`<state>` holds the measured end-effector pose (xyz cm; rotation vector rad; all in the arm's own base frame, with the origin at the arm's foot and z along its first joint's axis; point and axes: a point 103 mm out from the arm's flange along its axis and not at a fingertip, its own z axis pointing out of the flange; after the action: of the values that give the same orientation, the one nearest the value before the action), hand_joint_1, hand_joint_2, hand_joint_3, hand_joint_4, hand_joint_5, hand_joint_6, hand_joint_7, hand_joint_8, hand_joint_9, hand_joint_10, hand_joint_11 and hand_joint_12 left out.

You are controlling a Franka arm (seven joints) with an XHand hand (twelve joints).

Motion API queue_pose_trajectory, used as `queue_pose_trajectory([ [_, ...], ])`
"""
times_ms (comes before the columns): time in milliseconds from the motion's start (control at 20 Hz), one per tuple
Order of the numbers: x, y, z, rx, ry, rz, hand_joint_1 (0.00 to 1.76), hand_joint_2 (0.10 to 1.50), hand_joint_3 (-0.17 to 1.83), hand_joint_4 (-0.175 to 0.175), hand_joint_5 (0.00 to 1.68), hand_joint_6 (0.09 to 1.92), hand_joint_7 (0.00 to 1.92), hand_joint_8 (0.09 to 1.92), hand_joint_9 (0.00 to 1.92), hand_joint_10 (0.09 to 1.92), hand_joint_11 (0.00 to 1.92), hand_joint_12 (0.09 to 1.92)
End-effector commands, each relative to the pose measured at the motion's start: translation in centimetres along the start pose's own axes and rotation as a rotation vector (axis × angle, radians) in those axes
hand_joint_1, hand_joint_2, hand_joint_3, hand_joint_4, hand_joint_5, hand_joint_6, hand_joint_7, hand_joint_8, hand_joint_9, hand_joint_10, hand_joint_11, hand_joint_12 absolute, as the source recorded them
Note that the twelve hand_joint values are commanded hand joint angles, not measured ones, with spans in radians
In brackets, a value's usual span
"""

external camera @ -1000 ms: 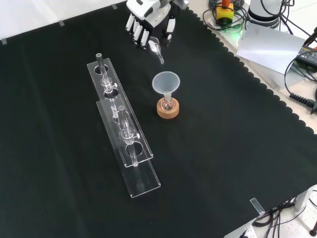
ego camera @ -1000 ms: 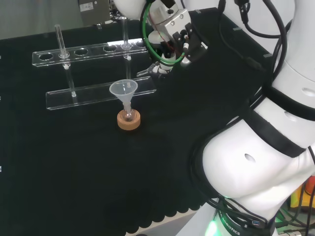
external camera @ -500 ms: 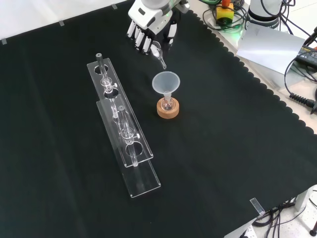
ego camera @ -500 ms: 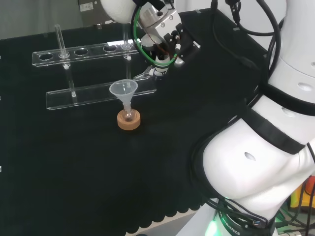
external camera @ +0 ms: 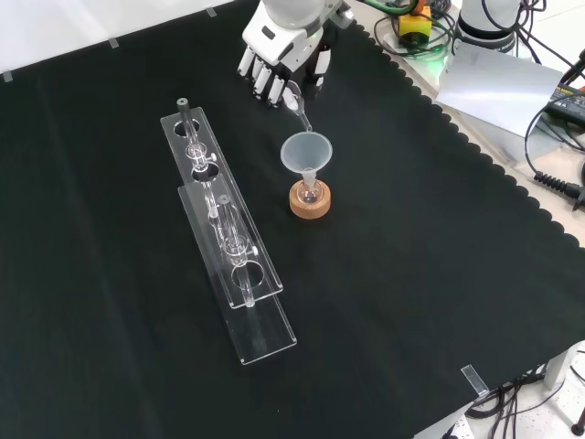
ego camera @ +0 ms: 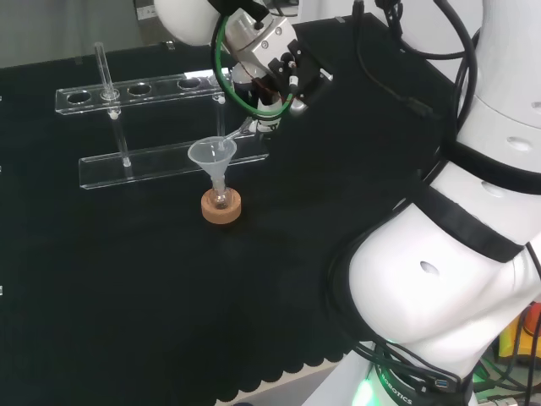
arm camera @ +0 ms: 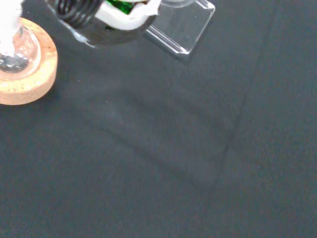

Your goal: Pour all the NaCl from the weighing funnel into the round-bottom flask.

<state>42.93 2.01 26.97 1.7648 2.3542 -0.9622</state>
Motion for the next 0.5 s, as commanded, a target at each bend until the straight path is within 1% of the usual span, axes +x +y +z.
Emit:
queue_pose_trajectory([
  [50, 0.17, -0.03, -0.86, 0.006, -0.052, 0.007, 1.07, 0.82, 0.48, 0.175, 1.11, 0.88, 0.73, 0.62, 1.02, 0.38, 0.68, 1.17],
  [250, 0.30, 0.05, -1.14, 0.014, -0.082, 0.011, 1.07, 0.82, 0.48, 0.175, 1.11, 0.88, 0.73, 0.62, 1.02, 0.38, 0.68, 1.17],
  [500, 0.40, 0.21, -1.31, 0.021, -0.091, 0.014, 1.07, 0.82, 0.48, 0.175, 1.11, 0.88, 0.72, 0.62, 1.02, 0.38, 0.68, 1.17],
])
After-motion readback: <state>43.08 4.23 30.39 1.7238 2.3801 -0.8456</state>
